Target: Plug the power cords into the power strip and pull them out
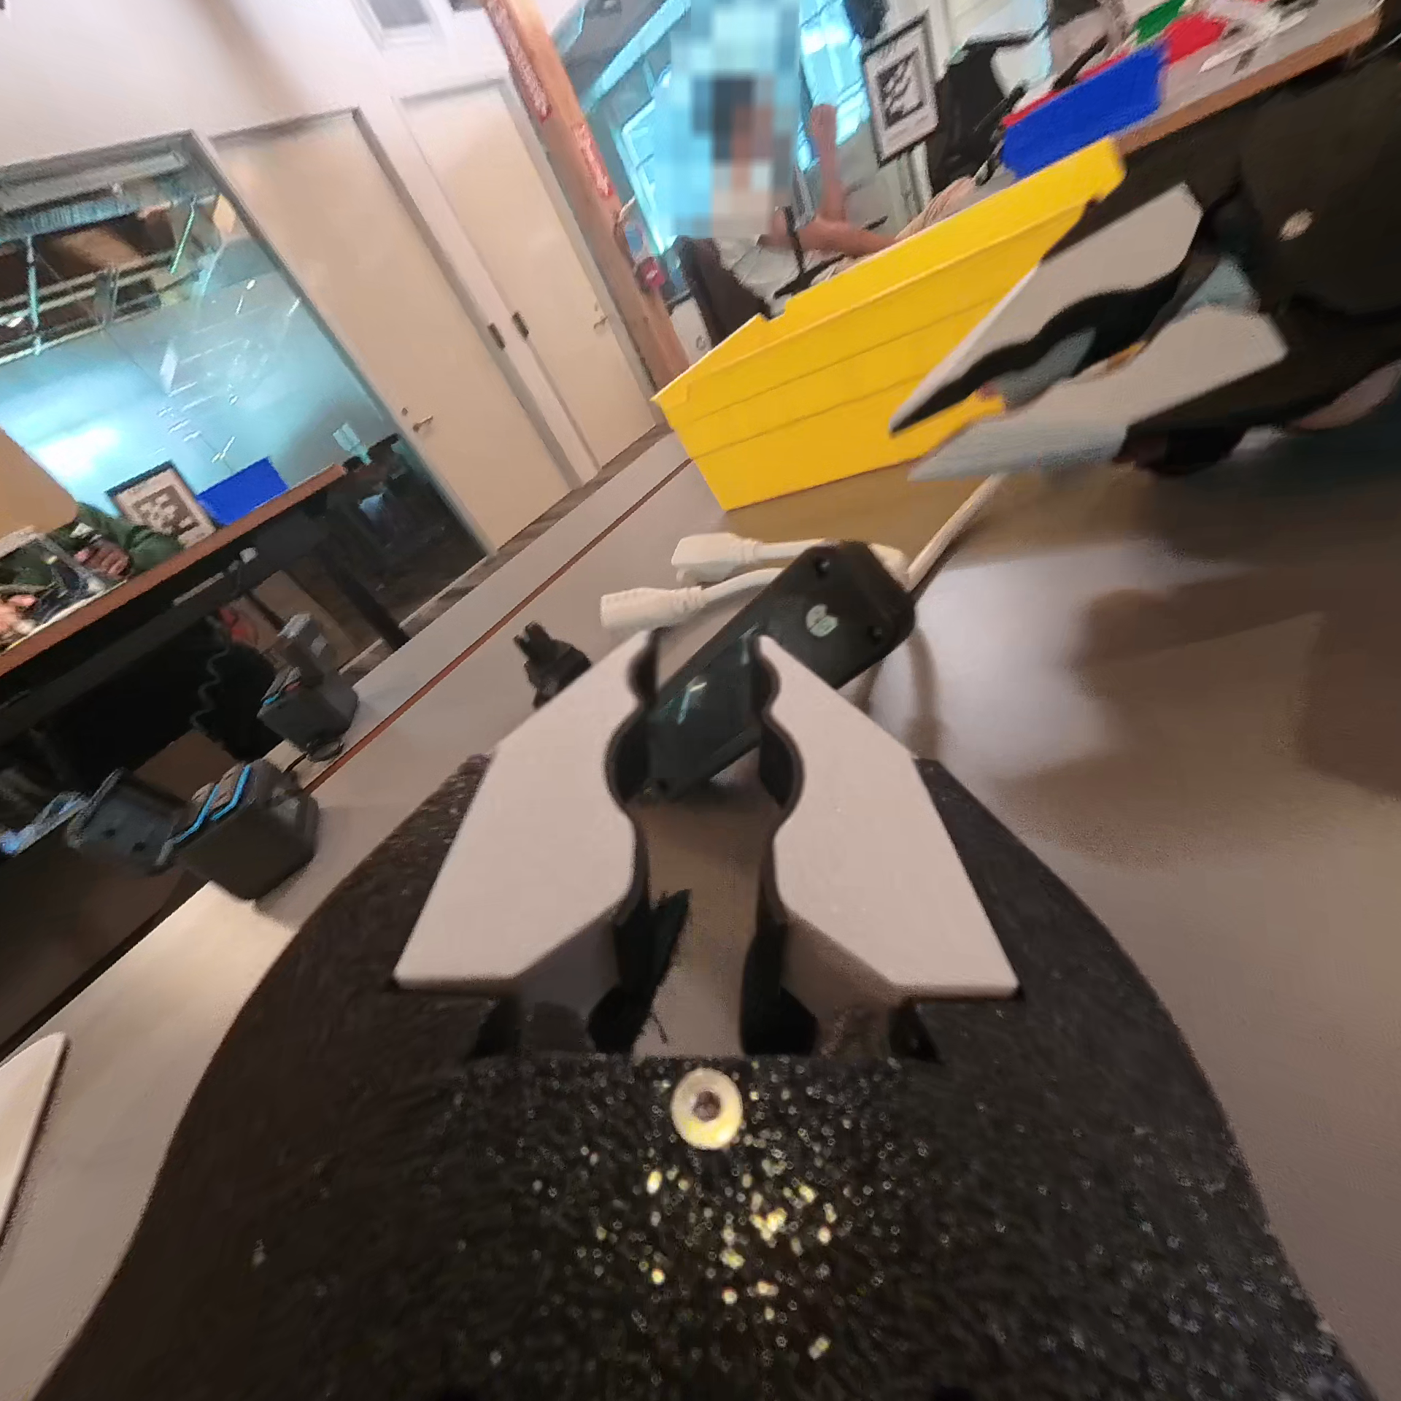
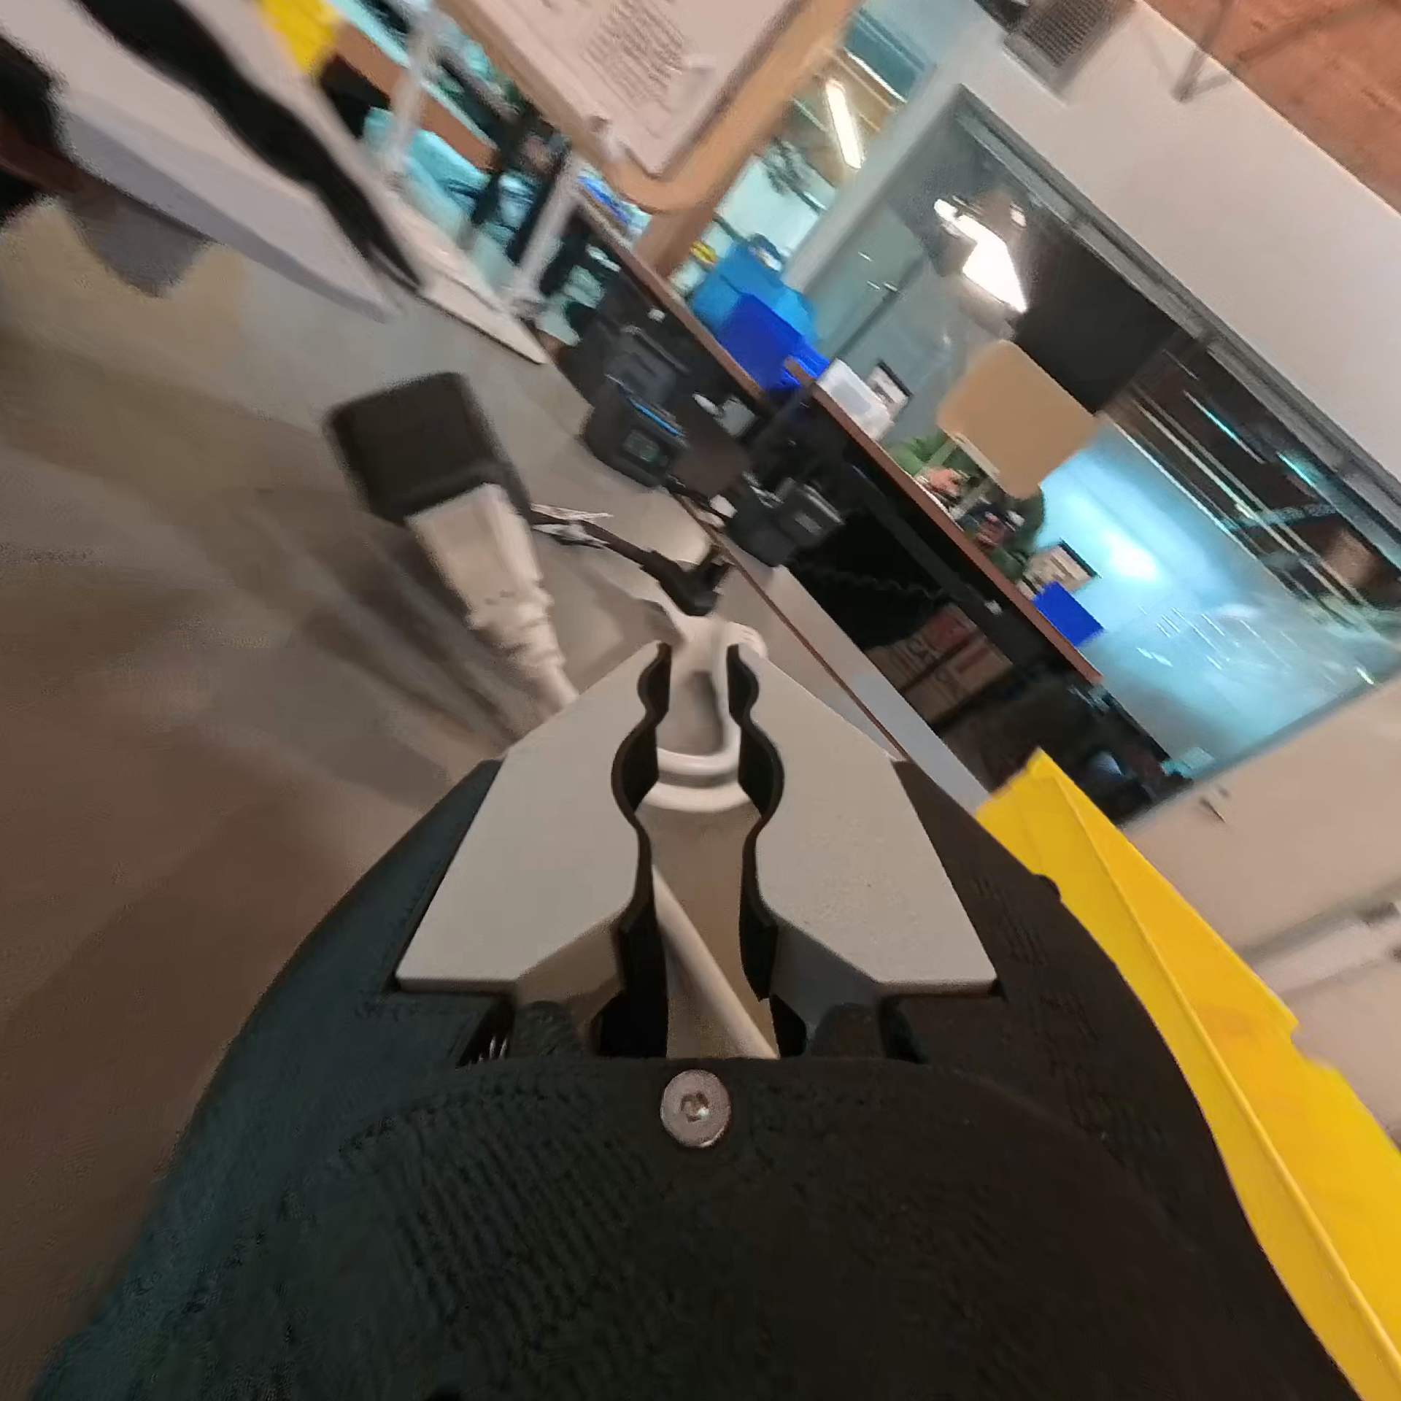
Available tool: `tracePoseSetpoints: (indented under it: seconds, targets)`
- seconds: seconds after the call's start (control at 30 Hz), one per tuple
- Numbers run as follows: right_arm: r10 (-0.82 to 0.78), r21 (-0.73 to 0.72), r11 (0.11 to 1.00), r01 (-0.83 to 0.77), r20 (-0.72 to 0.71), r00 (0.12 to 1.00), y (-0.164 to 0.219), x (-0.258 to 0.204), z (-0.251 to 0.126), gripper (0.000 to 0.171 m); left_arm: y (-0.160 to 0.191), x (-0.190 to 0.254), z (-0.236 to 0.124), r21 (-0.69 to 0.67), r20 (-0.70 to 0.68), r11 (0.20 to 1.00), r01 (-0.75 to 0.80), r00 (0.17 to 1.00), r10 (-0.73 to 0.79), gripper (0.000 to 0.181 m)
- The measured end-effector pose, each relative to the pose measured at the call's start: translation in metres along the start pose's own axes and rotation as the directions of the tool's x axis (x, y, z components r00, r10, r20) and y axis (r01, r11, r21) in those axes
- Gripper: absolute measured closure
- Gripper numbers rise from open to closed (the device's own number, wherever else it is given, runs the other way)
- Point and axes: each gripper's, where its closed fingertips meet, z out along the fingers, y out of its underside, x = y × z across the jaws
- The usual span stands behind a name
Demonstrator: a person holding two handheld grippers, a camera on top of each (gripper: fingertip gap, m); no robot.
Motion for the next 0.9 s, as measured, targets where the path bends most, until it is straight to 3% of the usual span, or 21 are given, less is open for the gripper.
tracePoseSetpoints:
  seconds: [0.13,0.27,0.33,0.43,0.57,0.67,0.77,0.9]
  targets:
    - [-0.109,-0.039,0.992,0.12,0.203,0.973,-0.004,-0.049,0.004,0.14,-0.007,0.019,0.0,0.039,-0.099,0.999,-0.013,0.995,0.017,0.119]
    - [0.008,-0.161,0.986,0.048,0.327,0.945,0.0,-0.07,0.016,0.109,0.0,0.039,0.012,0.006,-0.202,0.995,-0.098,0.975,0.097,0.077]
    - [0.075,-0.203,0.979,0.0,0.361,0.93,0.001,-0.072,0.021,0.098,0.009,0.048,0.022,-0.018,-0.269,0.985,-0.172,0.95,0.161,0.062]
    - [0.112,-0.24,0.971,-0.009,0.42,0.901,0.004,-0.075,0.027,0.094,0.012,0.054,0.036,-0.01,-0.345,0.972,-0.233,0.913,0.215,0.055]
    - [0.09,-0.248,0.968,0.034,0.473,0.877,0.009,-0.075,0.035,0.091,0.015,0.062,0.049,0.03,-0.442,0.919,-0.394,0.819,0.365,0.059]
    - [0.053,-0.224,0.972,0.071,0.505,0.861,0.011,-0.071,0.039,0.095,0.01,0.058,0.054,0.106,-0.448,0.891,-0.441,0.779,0.438,0.082]
    - [0.001,-0.191,0.975,0.111,0.504,0.864,0.012,-0.062,0.044,0.11,0.01,0.049,0.062,0.137,-0.422,0.881,-0.452,0.778,0.465,0.109]
    - [-0.063,-0.188,0.966,0.177,0.493,0.868,0.013,-0.059,0.052,0.128,0.018,0.051,0.065,0.18,-0.411,0.854,-0.487,0.752,0.516,0.125]
